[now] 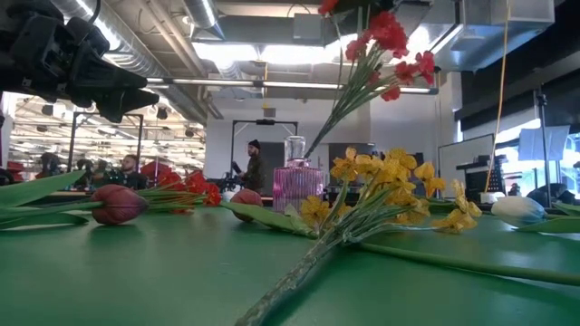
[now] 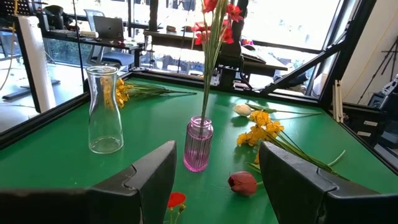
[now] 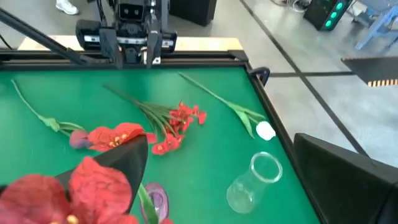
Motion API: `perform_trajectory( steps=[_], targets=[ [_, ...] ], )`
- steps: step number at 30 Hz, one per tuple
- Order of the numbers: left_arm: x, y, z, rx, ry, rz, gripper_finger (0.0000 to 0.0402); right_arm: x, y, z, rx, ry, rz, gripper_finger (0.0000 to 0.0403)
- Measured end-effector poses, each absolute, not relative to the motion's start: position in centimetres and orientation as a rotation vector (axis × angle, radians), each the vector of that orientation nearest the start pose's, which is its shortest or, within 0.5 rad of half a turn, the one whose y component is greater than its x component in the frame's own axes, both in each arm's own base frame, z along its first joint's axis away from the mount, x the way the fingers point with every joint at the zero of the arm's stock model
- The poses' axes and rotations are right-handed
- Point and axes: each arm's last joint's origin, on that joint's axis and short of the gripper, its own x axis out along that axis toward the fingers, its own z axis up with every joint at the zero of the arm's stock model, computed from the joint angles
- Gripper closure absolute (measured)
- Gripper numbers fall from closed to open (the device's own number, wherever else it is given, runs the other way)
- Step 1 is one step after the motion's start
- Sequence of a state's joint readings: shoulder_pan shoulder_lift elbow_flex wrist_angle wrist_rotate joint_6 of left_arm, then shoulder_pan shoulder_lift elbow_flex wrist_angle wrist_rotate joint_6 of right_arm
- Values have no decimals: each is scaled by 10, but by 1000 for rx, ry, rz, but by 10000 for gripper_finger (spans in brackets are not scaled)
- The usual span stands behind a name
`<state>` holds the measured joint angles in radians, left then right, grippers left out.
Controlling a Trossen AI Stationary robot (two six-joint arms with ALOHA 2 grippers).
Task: Sort flowers into vase by color
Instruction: Put the right red flowers into the violet vase
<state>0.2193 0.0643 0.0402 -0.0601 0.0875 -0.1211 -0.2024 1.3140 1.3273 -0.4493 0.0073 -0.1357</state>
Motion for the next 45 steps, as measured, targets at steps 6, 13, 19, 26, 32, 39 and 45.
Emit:
perform_trajectory(
  steps=[6, 13, 19, 26, 32, 39, 45],
  targets=[
    [97, 19, 166, -134, 75, 137, 178, 295, -61, 371, -93, 457, -175, 3],
    [97, 19, 166, -134, 75, 136, 178, 307, -65, 359, -128, 526, -202, 3],
    [97, 19, 166, -134, 75, 136, 178, 301, -65, 384, -157, 545, -234, 3],
    [97, 19, 166, -134, 75, 135, 178, 295, -63, 410, -181, 512, -231, 3],
    [97, 19, 166, -134, 75, 135, 178, 293, -63, 420, -190, 483, -233, 3],
    [97, 19, 166, -134, 75, 135, 178, 286, -61, 446, -196, 401, -240, 3],
    [97, 19, 166, -134, 75, 134, 178, 281, -60, 455, -193, 409, -237, 4]
  ],
)
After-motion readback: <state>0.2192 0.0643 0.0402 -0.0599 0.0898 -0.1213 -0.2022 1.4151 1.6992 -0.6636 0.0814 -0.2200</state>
